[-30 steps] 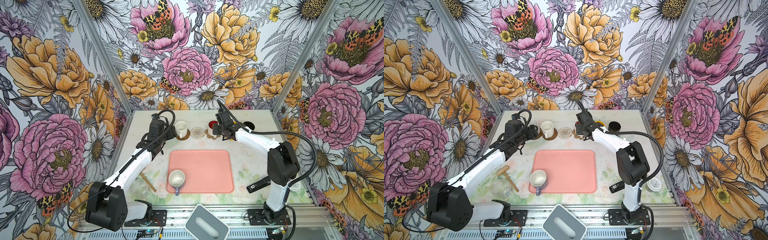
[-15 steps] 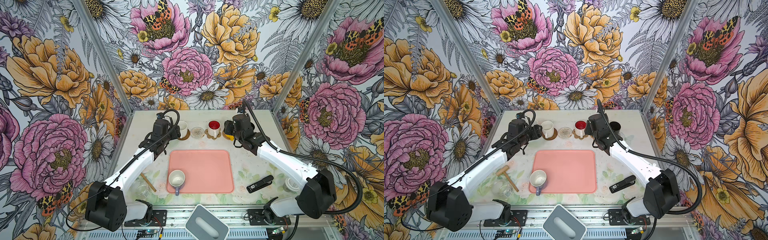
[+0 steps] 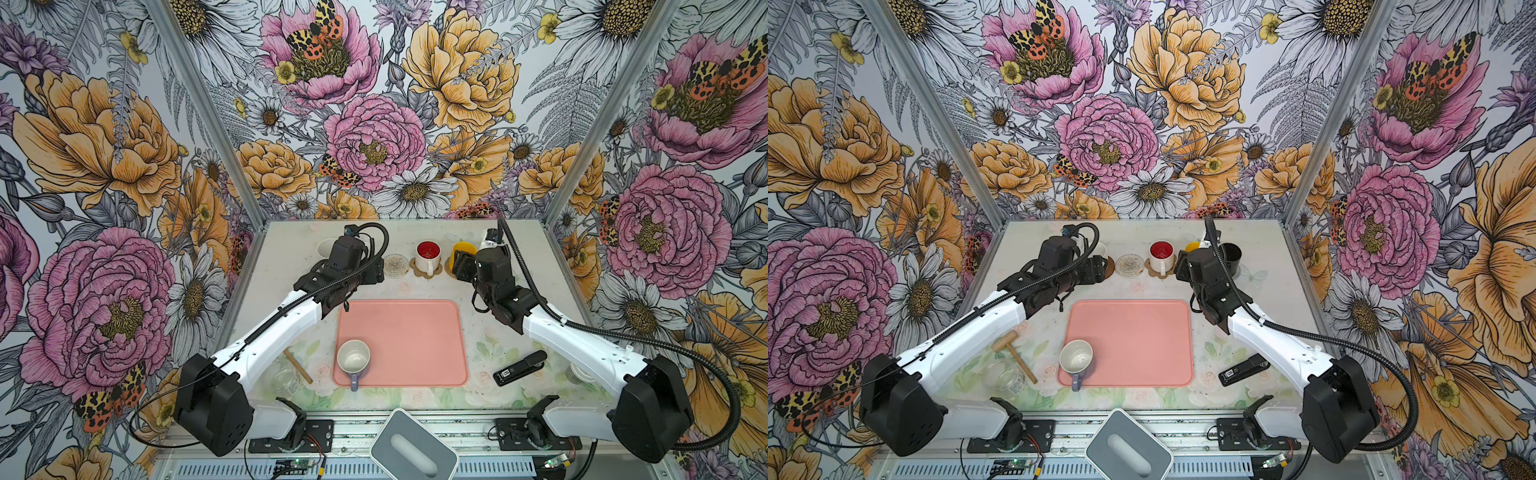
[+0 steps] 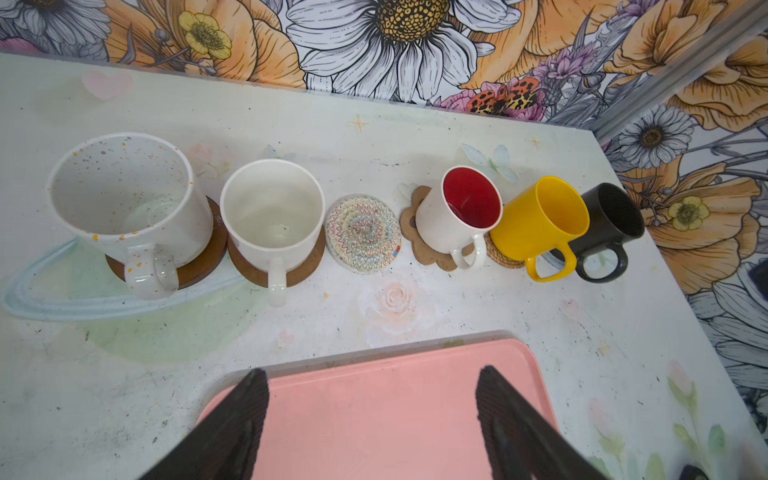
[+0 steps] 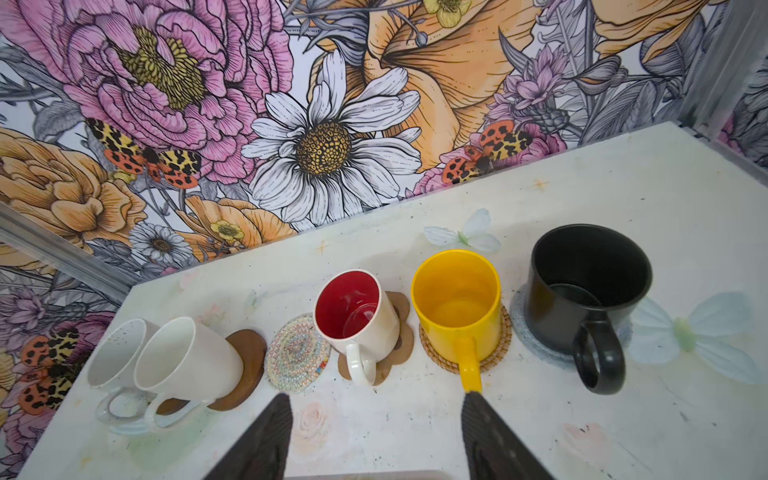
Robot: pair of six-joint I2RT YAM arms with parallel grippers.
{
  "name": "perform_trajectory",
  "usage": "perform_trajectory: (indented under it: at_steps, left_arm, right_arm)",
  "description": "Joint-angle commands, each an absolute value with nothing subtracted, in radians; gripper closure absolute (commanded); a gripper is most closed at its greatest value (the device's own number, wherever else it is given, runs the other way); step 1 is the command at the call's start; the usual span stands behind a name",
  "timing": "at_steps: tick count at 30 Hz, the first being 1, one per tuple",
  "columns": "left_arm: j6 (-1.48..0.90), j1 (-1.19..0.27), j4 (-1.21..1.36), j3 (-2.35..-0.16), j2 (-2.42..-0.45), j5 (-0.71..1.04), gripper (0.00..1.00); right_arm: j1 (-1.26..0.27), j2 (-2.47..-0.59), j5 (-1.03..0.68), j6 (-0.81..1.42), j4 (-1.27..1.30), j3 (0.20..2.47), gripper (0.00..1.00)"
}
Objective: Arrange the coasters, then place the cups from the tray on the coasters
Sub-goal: 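Open and raise the right gripper while the left gripper moves toward the tray, then move the left gripper over the white mug on the pink tray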
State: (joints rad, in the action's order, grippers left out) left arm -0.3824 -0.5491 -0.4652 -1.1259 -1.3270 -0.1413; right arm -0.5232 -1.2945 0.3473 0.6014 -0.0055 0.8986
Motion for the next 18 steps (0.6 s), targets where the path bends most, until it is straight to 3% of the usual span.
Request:
perform_trajectory:
  at_steps: [1, 18]
  left_arm:
    - [-0.36, -0.578, -0.552, -1.105, -1.246, -0.147, 0.19]
    - [-0.521, -0.73, -0.912, -0.988, -1.034, -0.075, 0.17]
  right_arm:
    - [-0.515, -1.277, 0.302, 0.587, 0.219, 0.834, 0.27]
    - [-0.502, -1.326, 0.238, 0.561, 0.379, 0.789, 0.15]
